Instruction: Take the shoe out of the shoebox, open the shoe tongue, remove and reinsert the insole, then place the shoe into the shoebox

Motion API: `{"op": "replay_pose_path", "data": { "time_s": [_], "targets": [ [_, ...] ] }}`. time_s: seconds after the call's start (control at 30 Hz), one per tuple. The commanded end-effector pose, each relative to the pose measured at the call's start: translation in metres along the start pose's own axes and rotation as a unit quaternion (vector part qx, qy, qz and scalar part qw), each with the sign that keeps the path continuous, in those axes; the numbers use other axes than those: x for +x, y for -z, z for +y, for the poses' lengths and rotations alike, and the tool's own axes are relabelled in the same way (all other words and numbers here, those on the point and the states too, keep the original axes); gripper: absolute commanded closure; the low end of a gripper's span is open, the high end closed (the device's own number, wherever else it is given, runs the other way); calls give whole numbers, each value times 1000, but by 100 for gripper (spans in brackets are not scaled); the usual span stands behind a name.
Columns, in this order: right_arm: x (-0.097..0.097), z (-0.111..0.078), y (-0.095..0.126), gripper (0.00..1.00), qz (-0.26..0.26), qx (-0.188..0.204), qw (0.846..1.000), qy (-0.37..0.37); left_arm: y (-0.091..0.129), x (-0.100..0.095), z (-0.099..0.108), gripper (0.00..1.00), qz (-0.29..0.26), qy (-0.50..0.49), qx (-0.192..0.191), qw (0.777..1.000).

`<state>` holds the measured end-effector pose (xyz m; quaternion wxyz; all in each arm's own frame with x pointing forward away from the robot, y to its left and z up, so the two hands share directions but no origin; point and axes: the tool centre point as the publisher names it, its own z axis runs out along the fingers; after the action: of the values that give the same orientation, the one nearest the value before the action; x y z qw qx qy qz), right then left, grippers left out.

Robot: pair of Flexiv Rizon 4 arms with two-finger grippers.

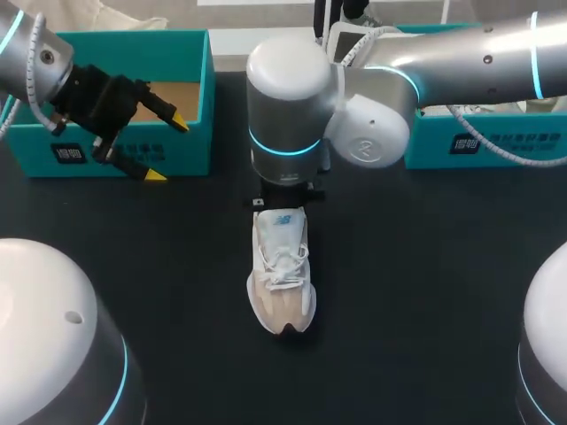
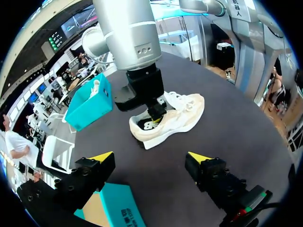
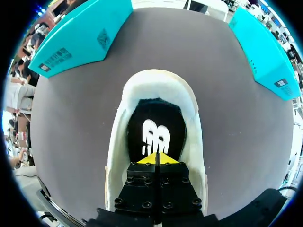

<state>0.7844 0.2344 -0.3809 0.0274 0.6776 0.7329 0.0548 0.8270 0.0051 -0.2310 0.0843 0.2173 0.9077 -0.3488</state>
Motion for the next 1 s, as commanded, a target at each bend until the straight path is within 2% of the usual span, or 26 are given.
{"op": "replay_pose_path", "data": {
  "time_s": [0.03,0.27,0.43,0.57,0.83,0.93,1.0],
  "targets": [
    [0,2,1,100,-2,-5,1000,-3,0,1,0,0,0,0,-1,1000],
    [-1,16,18,100,-30,-52,998,-3,0,1,0,0,0,0,-1,1000],
    [0,35,7,100,-41,-73,996,9,0,1,0,0,0,0,-1,1000],
    [2,41,-6,100,-55,-86,995,14,0,1,0,0,0,0,-1,1000],
    [5,39,-20,100,-59,-80,995,12,0,1,0,0,0,0,-1,1000],
    [4,34,-15,100,-59,-69,996,8,0,1,0,0,0,0,-1,1000],
    [4,31,-4,100,-57,-64,996,6,0,1,0,0,0,0,-1,1000]
  ]
}}
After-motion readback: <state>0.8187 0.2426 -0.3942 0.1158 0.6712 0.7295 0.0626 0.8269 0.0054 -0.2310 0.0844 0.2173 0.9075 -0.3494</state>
